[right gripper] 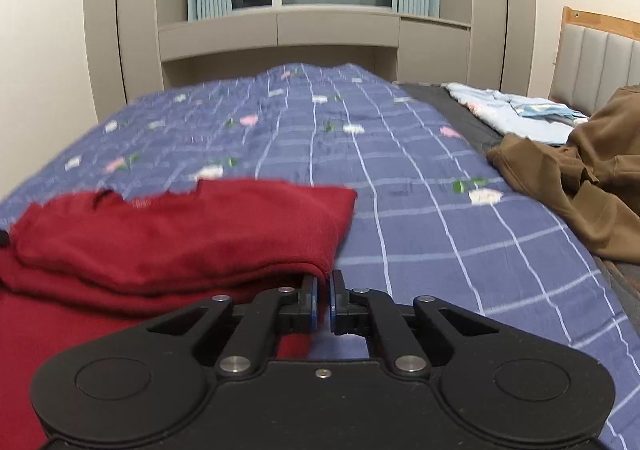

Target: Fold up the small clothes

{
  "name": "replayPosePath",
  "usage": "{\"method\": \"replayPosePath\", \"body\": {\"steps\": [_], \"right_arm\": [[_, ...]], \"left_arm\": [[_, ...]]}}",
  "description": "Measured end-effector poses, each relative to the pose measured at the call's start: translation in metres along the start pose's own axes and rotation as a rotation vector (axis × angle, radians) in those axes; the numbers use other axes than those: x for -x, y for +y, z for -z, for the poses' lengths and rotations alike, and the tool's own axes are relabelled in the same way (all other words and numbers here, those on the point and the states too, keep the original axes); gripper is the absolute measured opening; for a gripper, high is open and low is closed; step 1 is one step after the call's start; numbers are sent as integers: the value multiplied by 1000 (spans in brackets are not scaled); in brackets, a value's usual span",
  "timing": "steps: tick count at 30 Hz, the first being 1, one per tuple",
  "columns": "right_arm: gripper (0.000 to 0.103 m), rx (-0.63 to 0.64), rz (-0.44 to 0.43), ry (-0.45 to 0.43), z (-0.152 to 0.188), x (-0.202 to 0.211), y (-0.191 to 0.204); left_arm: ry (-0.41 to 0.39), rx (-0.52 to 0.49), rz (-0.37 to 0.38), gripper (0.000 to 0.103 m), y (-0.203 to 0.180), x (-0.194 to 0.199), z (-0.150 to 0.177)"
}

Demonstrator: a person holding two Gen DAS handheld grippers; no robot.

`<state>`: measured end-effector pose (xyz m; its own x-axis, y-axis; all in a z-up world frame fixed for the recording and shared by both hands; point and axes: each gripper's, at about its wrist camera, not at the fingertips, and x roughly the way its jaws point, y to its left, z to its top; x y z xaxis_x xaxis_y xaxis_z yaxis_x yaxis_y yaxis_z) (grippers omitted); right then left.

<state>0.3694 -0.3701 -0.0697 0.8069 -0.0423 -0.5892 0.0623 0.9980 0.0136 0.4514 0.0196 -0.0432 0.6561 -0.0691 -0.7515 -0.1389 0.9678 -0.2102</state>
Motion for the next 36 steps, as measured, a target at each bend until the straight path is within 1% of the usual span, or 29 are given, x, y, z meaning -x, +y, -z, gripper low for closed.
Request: {"method": "replayPosePath", "body": {"steps": [1,4,7,8,9,10,11,13,14,16,17,18,19,20,21,22,23,24,25,26,27,29,30,31,32,33,34,35,36], "right_arm": [[6,5,2,12,3,-3,0],[14,-8,-3,35,3,-5,-4],[32,-43,-43,16,-1,7,-10],[45,-76,-67,6,-2,14,-15],[54,-114,-91,-7,-3,18,-21],[56,-146,-114,-17,-5,22,-26],[57,-178,-137,-22,-7,23,-30],[59,-232,-153,-26,-12,19,-38],[59,-259,-149,-23,-16,14,-40],[59,-320,-143,-9,-20,0,-44],[56,-361,-145,15,-21,-10,-47],[49,-410,-153,55,-19,-22,-50],[42,-442,-166,84,-16,-31,-52],[26,-454,-170,107,-13,-38,-51],[22,-444,-162,124,-10,-42,-49],[22,-425,-155,123,-7,-42,-46],[20,-397,-150,106,-5,-39,-43],[18,-360,-140,95,-4,-36,-40],[18,-326,-126,86,-3,-33,-37],[17,-288,-111,74,-3,-30,-34],[16,-263,-102,69,-2,-28,-32],[16,-234,-90,64,0,-26,-30],[17,-227,-88,62,1,-25,-29],[18,-223,-86,60,1,-24,-28],[22,-222,-80,55,0,-22,-28],[32,-226,-69,33,-2,-18,-28],[38,-235,-60,12,-4,-16,-28],[51,-248,-53,-5,-8,-15,-30],[59,-257,-50,-14,-13,-16,-31]], "left_arm": [[8,0,-12,1,3,-2,2],[19,6,-24,1,10,-5,6],[14,13,-7,2,18,-2,8],[14,15,8,2,22,0,10],[9,20,24,4,25,3,12],[2,28,38,7,29,7,14],[-9,39,52,9,33,11,17],[-30,54,75,24,40,17,21],[-40,60,77,26,43,19,23],[-53,81,81,27,48,19,21],[-50,97,92,28,50,18,20],[-44,116,106,30,52,15,17],[-34,122,104,30,52,10,16],[-16,116,84,30,52,5,15],[23,103,41,27,52,-2,14],[49,98,16,21,51,-5,16],[51,99,22,18,52,-4,17],[42,96,28,11,53,-2,18],[31,79,18,7,52,2,20],[21,65,6,7,52,5,22],[14,59,-9,0,52,7,24],[25,34,-129,0,56,7,29],[33,42,-152,0,62,6,31],[43,79,-145,0,71,7,34],[36,100,-124,0,76,11,34],[22,105,-109,0,79,16,33],[0,108,-108,6,80,22,32],[-20,107,-100,12,78,25,29],[-40,103,-78,29,74,27,26]]}}
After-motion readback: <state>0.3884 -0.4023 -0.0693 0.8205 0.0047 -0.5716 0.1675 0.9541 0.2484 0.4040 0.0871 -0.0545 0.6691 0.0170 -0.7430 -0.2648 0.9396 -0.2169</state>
